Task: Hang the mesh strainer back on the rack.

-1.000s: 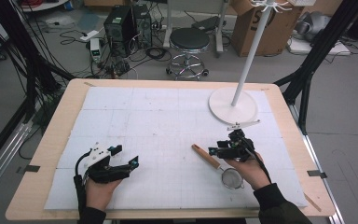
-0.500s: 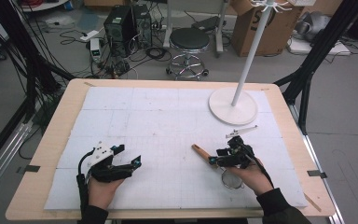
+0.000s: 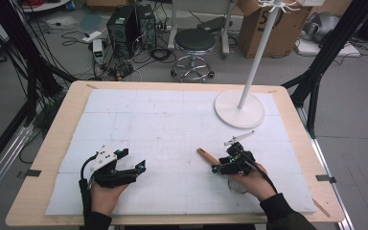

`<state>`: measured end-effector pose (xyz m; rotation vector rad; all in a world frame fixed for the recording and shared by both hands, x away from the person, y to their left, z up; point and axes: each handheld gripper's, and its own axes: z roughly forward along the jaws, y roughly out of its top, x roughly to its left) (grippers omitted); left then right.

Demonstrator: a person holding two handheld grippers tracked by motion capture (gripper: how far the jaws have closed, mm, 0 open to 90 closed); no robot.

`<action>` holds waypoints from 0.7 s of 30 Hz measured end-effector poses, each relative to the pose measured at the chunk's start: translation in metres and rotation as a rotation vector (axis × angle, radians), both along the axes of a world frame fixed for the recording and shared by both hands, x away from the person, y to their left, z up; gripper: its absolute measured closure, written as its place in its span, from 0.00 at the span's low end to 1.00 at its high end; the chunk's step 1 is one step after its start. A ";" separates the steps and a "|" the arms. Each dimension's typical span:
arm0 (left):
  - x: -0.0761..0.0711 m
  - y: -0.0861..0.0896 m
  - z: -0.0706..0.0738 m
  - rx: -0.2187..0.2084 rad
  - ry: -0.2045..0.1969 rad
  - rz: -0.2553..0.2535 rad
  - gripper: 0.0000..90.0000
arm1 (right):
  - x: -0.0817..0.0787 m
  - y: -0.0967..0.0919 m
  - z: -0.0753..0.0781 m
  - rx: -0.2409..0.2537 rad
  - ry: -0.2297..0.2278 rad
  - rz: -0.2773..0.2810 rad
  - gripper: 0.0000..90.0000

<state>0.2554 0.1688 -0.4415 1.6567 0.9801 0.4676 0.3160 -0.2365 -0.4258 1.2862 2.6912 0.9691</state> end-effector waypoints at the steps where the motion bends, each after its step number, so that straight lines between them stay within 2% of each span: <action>1: 0.000 0.000 0.000 -0.001 0.001 0.000 0.21 | 0.000 0.001 -0.001 -0.013 -0.003 0.000 0.57; 8: -0.003 0.003 0.000 -0.002 0.002 0.008 0.21 | -0.003 0.010 -0.004 -0.091 -0.026 0.015 0.63; 10: -0.004 0.003 0.000 -0.003 0.003 0.010 0.21 | -0.005 0.013 -0.004 -0.140 -0.059 0.018 0.71; 14: -0.005 0.003 0.000 -0.005 0.003 0.014 0.21 | -0.009 0.022 -0.003 -0.235 -0.114 0.049 0.71; 21: -0.005 0.004 0.000 0.002 0.004 0.011 0.21 | -0.008 0.028 -0.002 -0.274 -0.104 0.055 0.73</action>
